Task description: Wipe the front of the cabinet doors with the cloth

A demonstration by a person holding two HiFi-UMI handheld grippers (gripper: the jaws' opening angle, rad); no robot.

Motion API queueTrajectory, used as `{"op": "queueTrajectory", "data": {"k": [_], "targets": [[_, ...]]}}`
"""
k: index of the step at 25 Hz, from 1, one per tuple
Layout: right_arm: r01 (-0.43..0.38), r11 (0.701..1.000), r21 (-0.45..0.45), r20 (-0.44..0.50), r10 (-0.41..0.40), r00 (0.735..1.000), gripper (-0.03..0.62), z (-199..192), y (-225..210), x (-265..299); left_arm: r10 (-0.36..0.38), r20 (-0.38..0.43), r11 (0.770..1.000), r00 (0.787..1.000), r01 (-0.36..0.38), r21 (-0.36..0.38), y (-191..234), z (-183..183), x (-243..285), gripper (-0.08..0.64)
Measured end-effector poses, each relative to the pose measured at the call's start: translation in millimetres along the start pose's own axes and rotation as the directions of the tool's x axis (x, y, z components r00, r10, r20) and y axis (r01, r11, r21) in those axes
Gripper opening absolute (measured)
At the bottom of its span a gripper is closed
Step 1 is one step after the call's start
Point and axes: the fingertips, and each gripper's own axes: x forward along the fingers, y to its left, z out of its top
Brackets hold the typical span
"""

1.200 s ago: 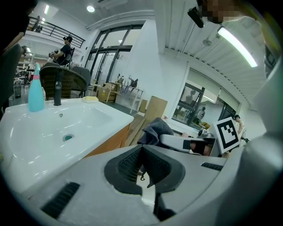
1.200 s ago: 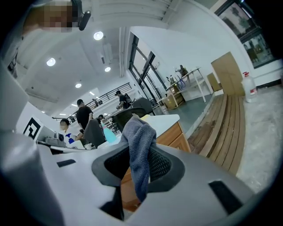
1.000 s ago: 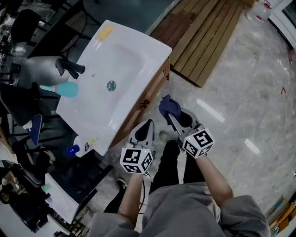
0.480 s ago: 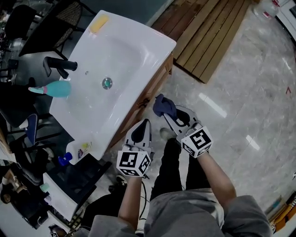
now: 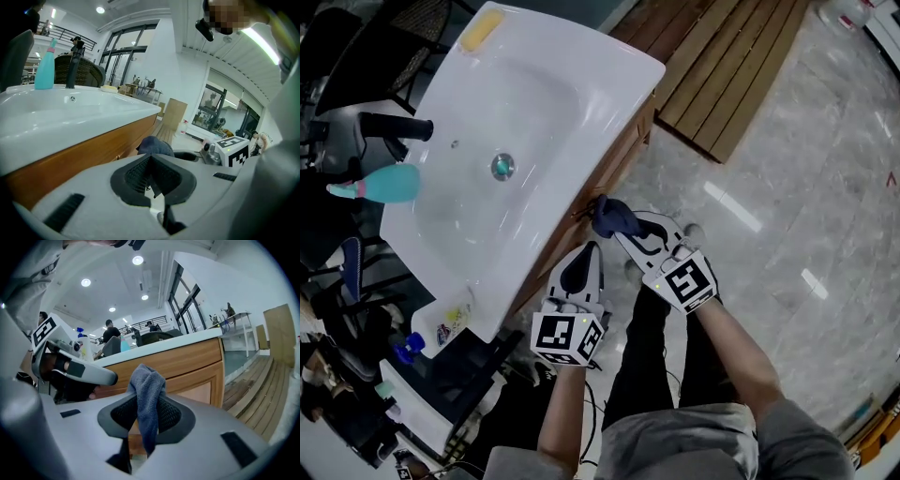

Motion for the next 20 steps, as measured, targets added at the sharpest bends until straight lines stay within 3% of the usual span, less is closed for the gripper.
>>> {"op": "queueTrajectory", "data": {"k": [7,20], "targets": [[-0.072,0.995,-0.071,-0.026,0.071,0.997,0.089,-28.5,1.6,36.8,0.041,0.012,0.999,0.999,-0.041,-0.018,19.4,-22.5,11.7,0.006],[-0.087,0.996,-0.034,0.031,0.088,0.996,0.087,-33.3,-0.1,69.6,0.091,0.032,0.995,0.995,-0.090,-0.031,39.1,-46.1,19.7,0.006]]}}
